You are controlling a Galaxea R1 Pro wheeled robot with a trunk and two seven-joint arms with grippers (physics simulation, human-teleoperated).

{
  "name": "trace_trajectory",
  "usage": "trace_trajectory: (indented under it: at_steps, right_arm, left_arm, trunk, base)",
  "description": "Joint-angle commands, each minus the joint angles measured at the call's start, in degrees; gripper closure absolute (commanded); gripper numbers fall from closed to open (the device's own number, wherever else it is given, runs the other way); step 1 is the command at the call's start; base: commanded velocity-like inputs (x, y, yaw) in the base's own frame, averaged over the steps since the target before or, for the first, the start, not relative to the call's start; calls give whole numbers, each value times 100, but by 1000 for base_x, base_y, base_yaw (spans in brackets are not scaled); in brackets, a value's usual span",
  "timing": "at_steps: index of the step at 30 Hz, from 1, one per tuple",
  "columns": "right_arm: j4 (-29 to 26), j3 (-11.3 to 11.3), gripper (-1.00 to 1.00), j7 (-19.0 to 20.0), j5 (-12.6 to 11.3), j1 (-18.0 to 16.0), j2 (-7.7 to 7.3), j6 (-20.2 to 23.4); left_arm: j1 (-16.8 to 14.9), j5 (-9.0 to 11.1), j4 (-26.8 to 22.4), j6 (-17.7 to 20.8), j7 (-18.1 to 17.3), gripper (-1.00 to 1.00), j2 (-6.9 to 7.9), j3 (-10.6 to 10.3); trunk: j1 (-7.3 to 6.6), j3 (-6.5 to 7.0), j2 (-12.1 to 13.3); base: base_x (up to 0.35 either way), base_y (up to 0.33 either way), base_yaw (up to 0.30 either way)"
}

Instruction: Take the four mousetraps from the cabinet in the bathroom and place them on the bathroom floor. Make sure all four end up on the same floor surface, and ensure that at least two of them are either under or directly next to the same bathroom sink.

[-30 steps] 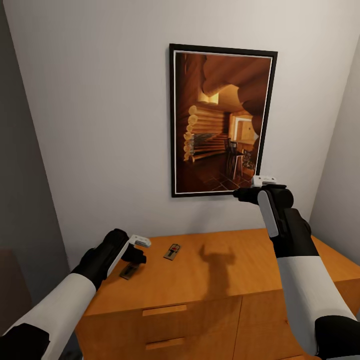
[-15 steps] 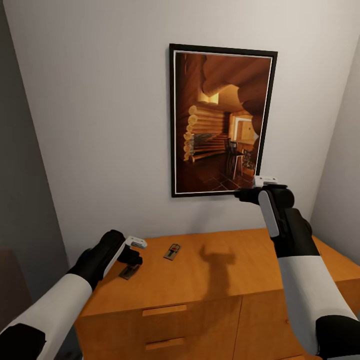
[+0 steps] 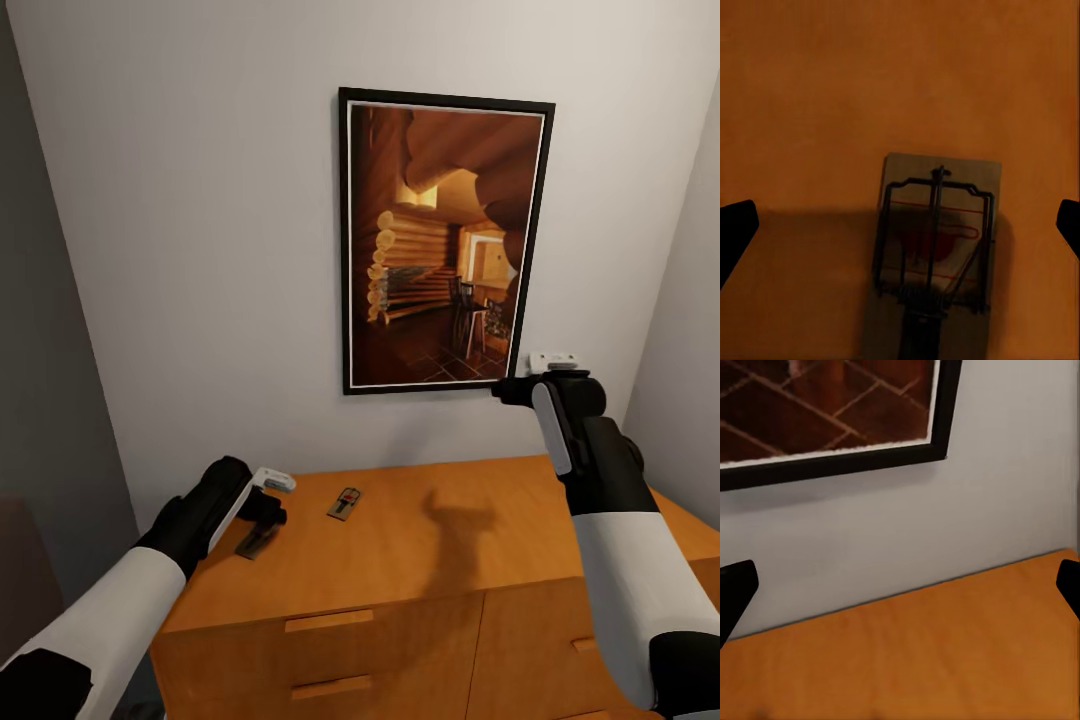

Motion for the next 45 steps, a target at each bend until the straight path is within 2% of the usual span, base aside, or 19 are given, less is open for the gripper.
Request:
trace_trajectory:
  at_steps: [1, 14, 32, 45]
  right_arm:
    - [-7, 5, -100, -54, -59, -5, -10, 17]
    - [15, 2, -100, -61, -42, -6, -35, 17]
    - [58, 2, -100, -60, -54, -6, -43, 17]
    - [62, 2, -100, -62, -54, -5, -61, 17]
  left_arm:
    - [-5, -4, -18, 20, -15, -100, 6, -20]
    - [-7, 35, -164, 34, -20, -100, 17, -17]
    - [-9, 64, -125, 35, -27, -100, 65, -20]
    - [-9, 69, -99, 35, -39, -100, 66, -20]
  trunk:
    - [0, -8, -5]
    - [0, -8, -5]
    - [0, -8, -5]
    - [0, -8, -5]
  base:
    - [0, 0, 0]
    - [0, 0, -54]
    - [-3, 0, -68]
    - [-230, 0, -1]
